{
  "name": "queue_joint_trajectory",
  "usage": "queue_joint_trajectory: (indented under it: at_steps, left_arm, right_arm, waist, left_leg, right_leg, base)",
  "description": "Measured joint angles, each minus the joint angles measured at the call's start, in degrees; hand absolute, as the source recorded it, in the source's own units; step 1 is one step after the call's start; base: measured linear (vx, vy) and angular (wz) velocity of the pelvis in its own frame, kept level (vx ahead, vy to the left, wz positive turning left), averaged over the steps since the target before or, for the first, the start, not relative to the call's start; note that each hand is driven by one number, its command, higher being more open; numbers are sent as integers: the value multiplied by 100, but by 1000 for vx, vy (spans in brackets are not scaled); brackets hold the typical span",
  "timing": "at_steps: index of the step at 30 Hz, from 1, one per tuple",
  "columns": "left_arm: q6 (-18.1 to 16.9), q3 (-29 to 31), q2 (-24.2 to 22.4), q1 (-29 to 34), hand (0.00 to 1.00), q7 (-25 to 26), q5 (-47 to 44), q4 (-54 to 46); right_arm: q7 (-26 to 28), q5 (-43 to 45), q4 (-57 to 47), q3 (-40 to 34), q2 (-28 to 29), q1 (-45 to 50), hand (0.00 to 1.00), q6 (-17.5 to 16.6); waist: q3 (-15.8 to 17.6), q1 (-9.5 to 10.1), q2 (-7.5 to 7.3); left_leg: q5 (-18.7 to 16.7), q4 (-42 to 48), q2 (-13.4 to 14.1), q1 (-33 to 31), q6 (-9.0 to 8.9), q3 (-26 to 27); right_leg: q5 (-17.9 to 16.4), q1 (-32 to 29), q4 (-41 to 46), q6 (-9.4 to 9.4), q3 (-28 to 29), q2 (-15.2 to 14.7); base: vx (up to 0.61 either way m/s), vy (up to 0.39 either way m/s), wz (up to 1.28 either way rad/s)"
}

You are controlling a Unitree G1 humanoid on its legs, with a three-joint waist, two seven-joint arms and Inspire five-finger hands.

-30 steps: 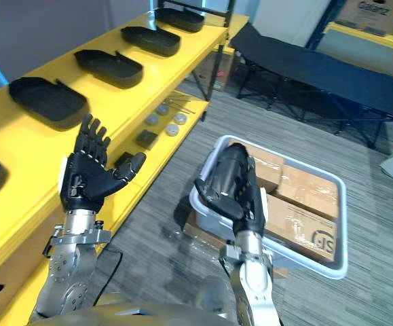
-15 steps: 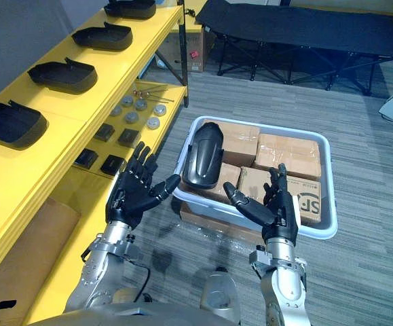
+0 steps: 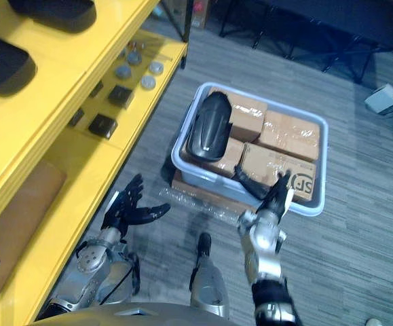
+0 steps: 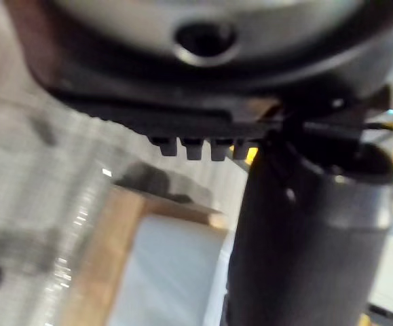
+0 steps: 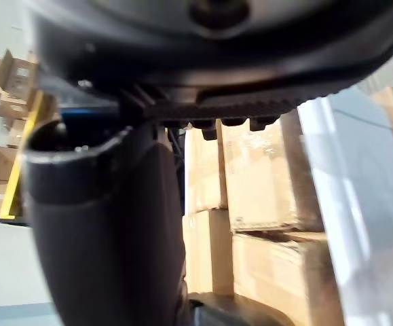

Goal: Walk over and take three plastic housings, then place them on the shelf

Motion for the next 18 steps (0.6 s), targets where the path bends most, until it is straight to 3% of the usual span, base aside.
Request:
queue_joint_trajectory:
  at_steps: [5, 7, 12, 14, 18]
  left_arm:
    - [-92, 483, 63, 90, 100, 150, 12, 780]
    - [-175, 555, 96, 91, 100, 72, 280, 961]
    - [-400, 601, 31, 5, 100, -59, 480, 1164]
    - [-497, 601, -2, -42, 100, -117, 481, 1257]
    - [-733, 598, -149, -259, 100, -82, 372, 1514]
  right_arm:
    - [-99, 101, 613, -281, -703, -1137, 100, 252]
    - [-71, 100, 868, -271, -860, -1490, 100, 348]
    - [42, 82, 1190, 6, -1215, -2350, 100, 667]
    - [89, 87, 1535, 137, -1474, -2702, 100, 901]
    - [263, 147, 2617, 292, -1987, -3418, 100, 1281]
  waist:
    - [311, 267, -1]
    - [339, 356, 22]
    - [480, 414, 102]
    - [534, 458, 164]
    - [714, 624, 439]
  left_leg:
    - [4, 170, 4, -314, -11, -208]
    - [1, 252, 5, -394, -16, -263]
    - [-13, 356, -11, -567, -11, -363]
    - [-16, 383, -14, -661, -8, -431]
    - [-36, 564, -17, -906, 8, -527]
  right_leg:
    - [71, -92, -61, -78, -249, 24]
    - [118, -115, -62, -12, -275, 31]
    - [170, -205, -40, 51, -371, 27]
    - [170, -303, 51, 51, -453, 27]
    - [163, -484, 206, 42, -582, 15]
  base:
    - [-95, -15, 16]
    - [-26, 20, 13]
    - [-19, 27, 5]
    - [-47, 14, 10]
    - [-81, 23, 6]
